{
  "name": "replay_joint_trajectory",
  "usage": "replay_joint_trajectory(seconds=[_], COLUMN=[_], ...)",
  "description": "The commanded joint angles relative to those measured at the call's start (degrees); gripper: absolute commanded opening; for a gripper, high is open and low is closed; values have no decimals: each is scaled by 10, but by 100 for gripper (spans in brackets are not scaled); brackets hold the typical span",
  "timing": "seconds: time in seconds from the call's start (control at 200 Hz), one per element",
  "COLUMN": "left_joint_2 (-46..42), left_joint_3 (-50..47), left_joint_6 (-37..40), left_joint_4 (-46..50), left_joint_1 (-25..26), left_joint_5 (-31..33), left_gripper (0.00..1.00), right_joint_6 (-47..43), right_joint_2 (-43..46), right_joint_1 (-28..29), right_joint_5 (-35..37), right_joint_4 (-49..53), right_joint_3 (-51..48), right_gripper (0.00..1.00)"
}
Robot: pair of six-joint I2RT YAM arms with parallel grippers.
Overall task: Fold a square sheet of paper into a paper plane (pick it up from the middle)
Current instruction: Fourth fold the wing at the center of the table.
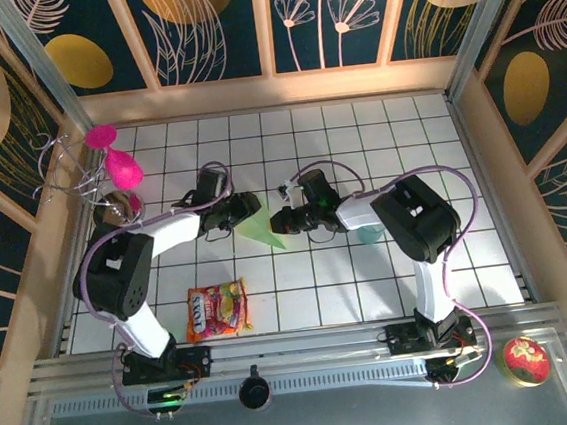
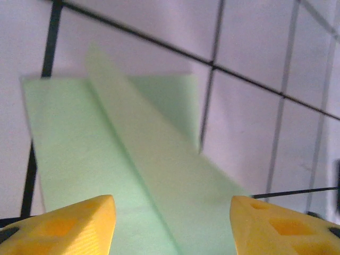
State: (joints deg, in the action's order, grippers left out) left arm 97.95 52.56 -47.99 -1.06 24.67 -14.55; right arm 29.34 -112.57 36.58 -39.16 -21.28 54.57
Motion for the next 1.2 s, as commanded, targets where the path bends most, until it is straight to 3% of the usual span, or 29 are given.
replay_joint_trajectory(seconds=[0.0, 0.546, 1.196], left_joint_2=[-37, -24, 43], left_joint_3=[-12, -103, -92], left_joint_6=[3, -53, -54], left_joint_4=[-45, -238, -253], left_joint_1=[-2, -2, -2], left_joint_5=[-11, -141, -178], left_gripper=[58, 35, 24], right_joint_6=[23, 110, 128], right_joint_2=[-8, -39, -55], right_joint_1=[-6, -37, -45], right_joint_5=[-34, -105, -115], right_joint_4=[-30, -92, -89], right_joint_3=[-8, -28, -27], right_gripper=[0, 0, 0])
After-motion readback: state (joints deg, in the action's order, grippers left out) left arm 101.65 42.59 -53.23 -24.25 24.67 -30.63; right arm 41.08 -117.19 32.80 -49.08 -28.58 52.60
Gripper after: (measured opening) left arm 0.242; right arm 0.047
